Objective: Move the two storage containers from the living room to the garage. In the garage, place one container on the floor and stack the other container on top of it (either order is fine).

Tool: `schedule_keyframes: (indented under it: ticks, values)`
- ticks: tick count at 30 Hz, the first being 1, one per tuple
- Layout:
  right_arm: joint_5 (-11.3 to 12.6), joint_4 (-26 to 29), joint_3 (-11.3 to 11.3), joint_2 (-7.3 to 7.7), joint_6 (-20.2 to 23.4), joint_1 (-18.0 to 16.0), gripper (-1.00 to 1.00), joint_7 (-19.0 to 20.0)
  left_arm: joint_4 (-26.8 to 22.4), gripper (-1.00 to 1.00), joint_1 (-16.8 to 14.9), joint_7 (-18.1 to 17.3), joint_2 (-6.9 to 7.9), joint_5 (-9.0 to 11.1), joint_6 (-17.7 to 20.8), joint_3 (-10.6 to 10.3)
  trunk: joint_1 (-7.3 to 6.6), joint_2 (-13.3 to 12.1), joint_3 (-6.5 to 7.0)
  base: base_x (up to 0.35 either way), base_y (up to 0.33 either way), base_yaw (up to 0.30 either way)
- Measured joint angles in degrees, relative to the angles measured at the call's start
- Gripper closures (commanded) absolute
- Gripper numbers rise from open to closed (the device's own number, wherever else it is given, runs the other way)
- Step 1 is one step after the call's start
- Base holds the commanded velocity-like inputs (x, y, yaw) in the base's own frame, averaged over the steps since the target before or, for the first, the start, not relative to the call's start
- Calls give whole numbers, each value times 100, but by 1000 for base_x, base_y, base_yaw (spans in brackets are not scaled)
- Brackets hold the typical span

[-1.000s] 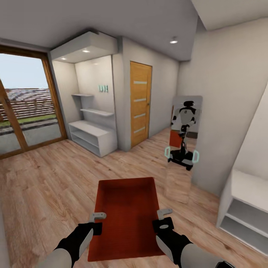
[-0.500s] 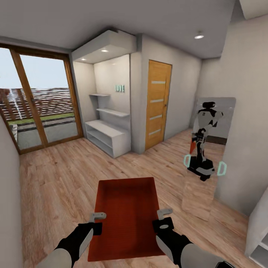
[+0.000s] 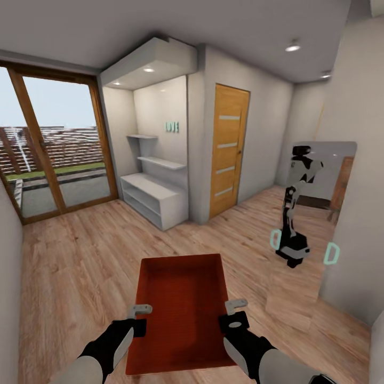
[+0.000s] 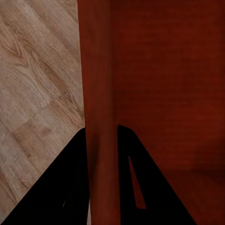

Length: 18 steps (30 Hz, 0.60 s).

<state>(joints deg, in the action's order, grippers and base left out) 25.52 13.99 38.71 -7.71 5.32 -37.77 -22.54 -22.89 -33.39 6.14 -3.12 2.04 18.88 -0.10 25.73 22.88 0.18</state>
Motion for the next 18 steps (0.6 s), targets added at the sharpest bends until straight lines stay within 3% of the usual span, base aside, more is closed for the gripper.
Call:
schedule_keyframes:
  ticks: [18]
  values:
    - [1, -1, 0, 0, -1, -1, 100, 3, 1, 100, -1, 0, 0, 0, 0, 0, 0, 0, 0, 322, 0, 0]
